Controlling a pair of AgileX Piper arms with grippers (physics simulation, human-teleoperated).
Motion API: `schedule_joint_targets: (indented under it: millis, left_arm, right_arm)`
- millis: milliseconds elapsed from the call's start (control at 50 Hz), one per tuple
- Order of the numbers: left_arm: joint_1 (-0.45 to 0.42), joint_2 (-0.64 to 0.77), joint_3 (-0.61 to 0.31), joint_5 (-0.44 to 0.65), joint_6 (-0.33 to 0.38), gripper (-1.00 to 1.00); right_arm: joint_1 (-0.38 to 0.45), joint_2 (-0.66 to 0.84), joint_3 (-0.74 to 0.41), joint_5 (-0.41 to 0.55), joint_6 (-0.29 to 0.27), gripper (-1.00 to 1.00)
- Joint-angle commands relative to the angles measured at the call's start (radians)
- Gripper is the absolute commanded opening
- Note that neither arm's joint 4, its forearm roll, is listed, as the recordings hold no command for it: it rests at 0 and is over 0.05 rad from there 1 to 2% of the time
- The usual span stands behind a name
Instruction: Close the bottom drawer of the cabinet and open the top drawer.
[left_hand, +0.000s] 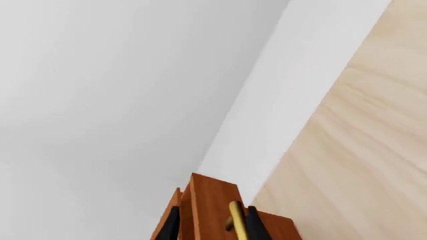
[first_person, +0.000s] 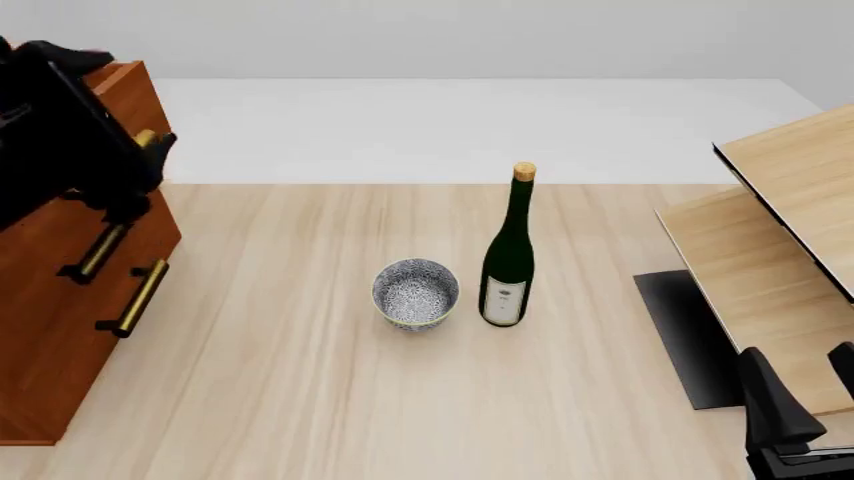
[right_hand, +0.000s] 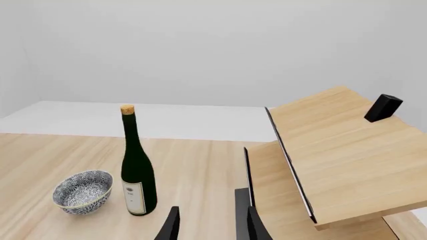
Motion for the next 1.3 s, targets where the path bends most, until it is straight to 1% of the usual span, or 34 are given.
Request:
schedule_joint_targets:
  millis: [20,60,80,100,120,140,160,180,200,220,240,260,280,420,460,500,520,540,580,600,620,640,700,720,780,800,840,860,900,960,980,1040,1240,1300]
  left_arm:
    - [-0.006,-0.004,-0.179,0.137,-0.164,1.00]
    - [-0.015,-0.001,-0.204,0.154,-0.182,1.00]
    - [-0.003,-0.008,-0.188,0.134,-0.160,1.00]
    - [0.042,-0.042,-0.141,0.049,-0.096,1.00]
    - [0.039,-0.035,-0.163,0.075,-0.123,1.00]
    - [-0.001,0.009,-0.254,0.188,-0.229,1.00]
    - [-0.017,0.013,-0.270,0.206,-0.250,1.00]
    - [-0.057,0.032,-0.331,0.267,-0.329,1.00]
    - [-0.057,0.035,-0.351,0.291,-0.352,1.00]
    - [-0.054,0.028,-0.343,0.284,-0.340,1.00]
    - [-0.054,0.038,-0.384,0.317,-0.399,1.00]
    - [-0.058,0.048,-0.402,0.339,-0.419,1.00]
    - [-0.046,0.046,-0.393,0.334,-0.406,1.00]
    - [-0.017,0.097,-0.531,0.478,-0.613,1.00]
    - [0.019,0.081,-0.531,0.468,-0.622,1.00]
    - [0.014,0.096,-0.552,0.502,-0.659,1.00]
    - [0.035,0.087,-0.541,0.494,-0.643,1.00]
    - [0.025,0.093,-0.557,0.513,-0.681,1.00]
    - [0.071,0.075,-0.533,0.502,-0.650,1.00]
    - [0.063,0.083,-0.544,0.517,-0.672,1.00]
    - [0.059,0.094,-0.569,0.549,-0.729,1.00]
    - [0.074,0.098,-0.576,0.561,-0.740,1.00]
    - [0.086,0.111,-0.634,0.606,-0.857,1.00]
    - [0.090,0.115,-0.644,0.617,-0.878,1.00]
    - [0.119,0.115,-0.651,0.632,-0.908,1.00]
    - [0.126,0.109,-0.643,0.627,-0.890,1.00]
    - [0.142,0.117,-0.652,0.645,-0.937,1.00]
    - [0.148,0.112,-0.646,0.644,-0.933,1.00]
    - [0.140,0.132,-0.657,0.673,-1.001,1.00]
    - [0.156,0.133,-0.648,0.681,-1.031,1.00]
    - [0.168,0.135,-0.644,0.686,-1.062,1.00]
    - [0.174,0.139,-0.640,0.690,-1.080,1.00]
    - [0.213,0.122,-0.589,0.674,-1.053,1.00]
    - [0.219,0.125,-0.565,0.672,-1.071,1.00]
  right_arm:
    - [-0.002,0.000,-0.001,0.000,0.004,1.00]
    - [-0.002,0.000,-0.001,0.000,0.003,1.00]
    - [-0.002,0.000,-0.001,0.000,0.003,1.00]
    - [-0.002,0.000,-0.001,0.000,0.004,1.00]
    - [-0.002,0.000,-0.002,0.000,0.004,1.00]
    - [-0.002,0.000,-0.001,0.000,0.004,1.00]
    - [-0.002,0.000,-0.002,0.000,0.004,1.00]
    - [-0.002,0.000,-0.002,0.000,0.005,1.00]
    - [-0.003,0.000,-0.002,0.000,0.006,1.00]
    - [-0.003,0.000,-0.002,0.000,0.006,1.00]
    - [-0.004,0.000,-0.002,0.000,0.006,1.00]
    - [-0.004,0.000,-0.002,0.000,0.007,1.00]
    - [-0.004,0.000,-0.002,0.000,0.007,1.00]
    - [-0.003,0.000,-0.001,-0.001,0.005,1.00]
    - [-0.003,0.000,-0.001,-0.001,0.004,1.00]
    - [-0.002,0.000,-0.001,-0.001,0.004,1.00]
    - [-0.002,0.000,-0.001,-0.001,0.004,1.00]
    - [-0.002,0.000,-0.001,-0.001,0.002,1.00]
    - [-0.001,0.000,0.000,-0.001,0.002,1.00]
    - [-0.001,0.000,0.000,-0.001,0.001,1.00]
    - [0.000,0.000,-0.001,-0.001,0.001,1.00]
    - [0.000,0.000,0.000,-0.001,0.000,1.00]
    - [0.000,0.000,0.000,-0.001,0.000,1.00]
    - [-0.001,0.000,-0.001,-0.002,-0.001,1.00]
    - [-0.002,0.000,0.000,-0.003,-0.003,1.00]
    - [-0.002,0.000,-0.001,-0.003,-0.002,1.00]
    - [-0.001,0.000,-0.001,-0.003,-0.002,1.00]
    - [-0.001,0.000,-0.001,-0.003,-0.002,1.00]
    - [0.000,0.000,-0.001,-0.002,-0.002,1.00]
    - [0.000,0.000,-0.001,-0.002,-0.003,1.00]
    - [0.001,0.000,-0.001,-0.002,-0.003,1.00]
    - [0.001,0.000,0.000,-0.002,-0.004,1.00]
    - [0.002,0.000,0.003,-0.005,-0.007,1.00]
    - [0.003,0.000,0.004,-0.006,-0.007,1.00]
